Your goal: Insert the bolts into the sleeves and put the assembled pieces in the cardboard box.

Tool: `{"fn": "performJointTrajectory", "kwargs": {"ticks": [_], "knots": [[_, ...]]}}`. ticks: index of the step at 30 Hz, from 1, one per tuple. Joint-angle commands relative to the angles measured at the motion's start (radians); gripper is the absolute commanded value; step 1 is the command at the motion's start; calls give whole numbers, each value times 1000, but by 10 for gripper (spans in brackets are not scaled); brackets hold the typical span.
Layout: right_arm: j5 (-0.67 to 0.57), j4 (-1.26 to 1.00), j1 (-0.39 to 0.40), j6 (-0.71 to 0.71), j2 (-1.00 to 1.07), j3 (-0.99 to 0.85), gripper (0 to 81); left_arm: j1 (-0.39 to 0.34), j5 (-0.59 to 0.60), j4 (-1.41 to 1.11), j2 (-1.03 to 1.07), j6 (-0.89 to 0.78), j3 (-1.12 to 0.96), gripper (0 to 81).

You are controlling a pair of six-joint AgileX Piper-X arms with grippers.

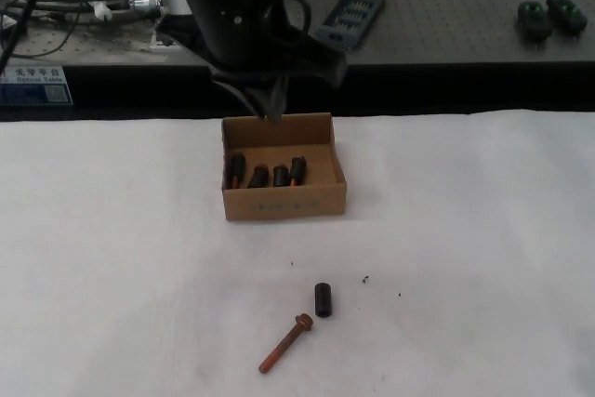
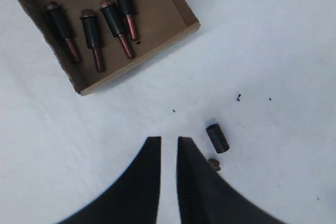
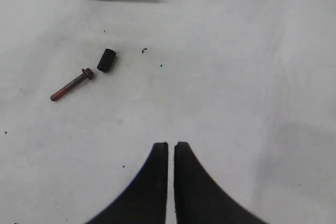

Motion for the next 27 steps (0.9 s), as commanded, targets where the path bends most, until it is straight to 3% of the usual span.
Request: {"fn": "performJointTrajectory", "kwargs": {"ticks": [1, 6, 18, 23, 27], "knots": [[-21, 16, -5, 27, -9, -12, 38, -24, -32, 47, -29, -28, 7, 84], [-25, 15, -5, 44, -9, -12, 38, -35, -62, 5, -104, -72, 168, 84], [-62, -83, -5, 44, 31, -12, 38, -35, -49, -354, -507, -150, 840, 84], [-122, -105, -5, 71, 107, -12, 38, -66, 57, -424, -567, -53, 968, 84], [-177, -105, -5, 88, 150, -12, 38, -118, 55, -445, -535, 42, 996, 84]]}}
